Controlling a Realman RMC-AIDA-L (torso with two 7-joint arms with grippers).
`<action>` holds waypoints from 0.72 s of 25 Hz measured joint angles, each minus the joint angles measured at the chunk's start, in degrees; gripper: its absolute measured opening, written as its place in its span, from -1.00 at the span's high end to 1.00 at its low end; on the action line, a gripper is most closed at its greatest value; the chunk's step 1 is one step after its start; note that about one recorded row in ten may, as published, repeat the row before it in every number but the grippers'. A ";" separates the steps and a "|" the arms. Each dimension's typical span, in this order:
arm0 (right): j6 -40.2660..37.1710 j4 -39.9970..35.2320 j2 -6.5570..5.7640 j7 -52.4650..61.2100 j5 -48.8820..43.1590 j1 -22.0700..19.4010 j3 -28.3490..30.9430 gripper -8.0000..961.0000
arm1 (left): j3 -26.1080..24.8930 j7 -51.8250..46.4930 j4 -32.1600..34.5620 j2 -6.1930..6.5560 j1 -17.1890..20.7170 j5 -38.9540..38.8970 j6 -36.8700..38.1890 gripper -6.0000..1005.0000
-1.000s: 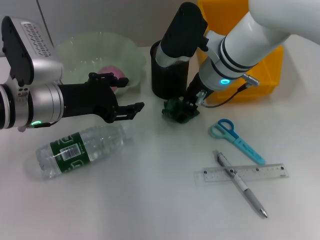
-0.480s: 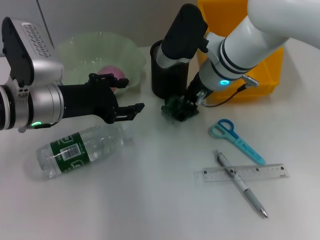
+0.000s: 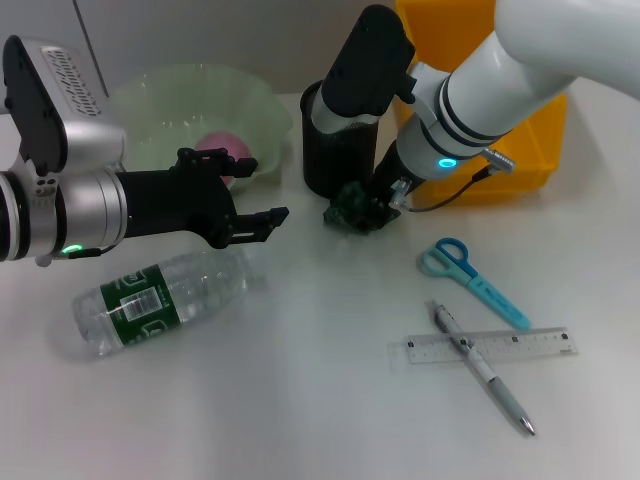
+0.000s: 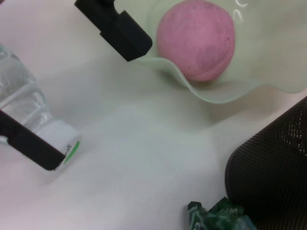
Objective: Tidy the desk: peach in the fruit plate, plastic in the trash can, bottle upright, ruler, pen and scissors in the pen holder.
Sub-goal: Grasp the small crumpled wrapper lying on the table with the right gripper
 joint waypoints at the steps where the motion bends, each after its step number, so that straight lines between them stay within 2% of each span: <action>1: 0.01 0.00 0.00 0.02 0.00 -0.02 0.00 -0.12 | 0.00 0.00 0.01 0.00 0.01 0.00 0.01 -0.42; 12: -0.21 -0.30 0.00 0.41 0.00 -0.38 0.12 0.57 | 0.44 0.00 -0.06 0.00 -0.10 0.00 -0.15 -0.42; 18: -0.18 -0.72 0.00 0.44 -0.01 -0.65 0.43 0.66 | 0.62 0.00 0.03 0.00 0.11 0.00 -0.26 -0.42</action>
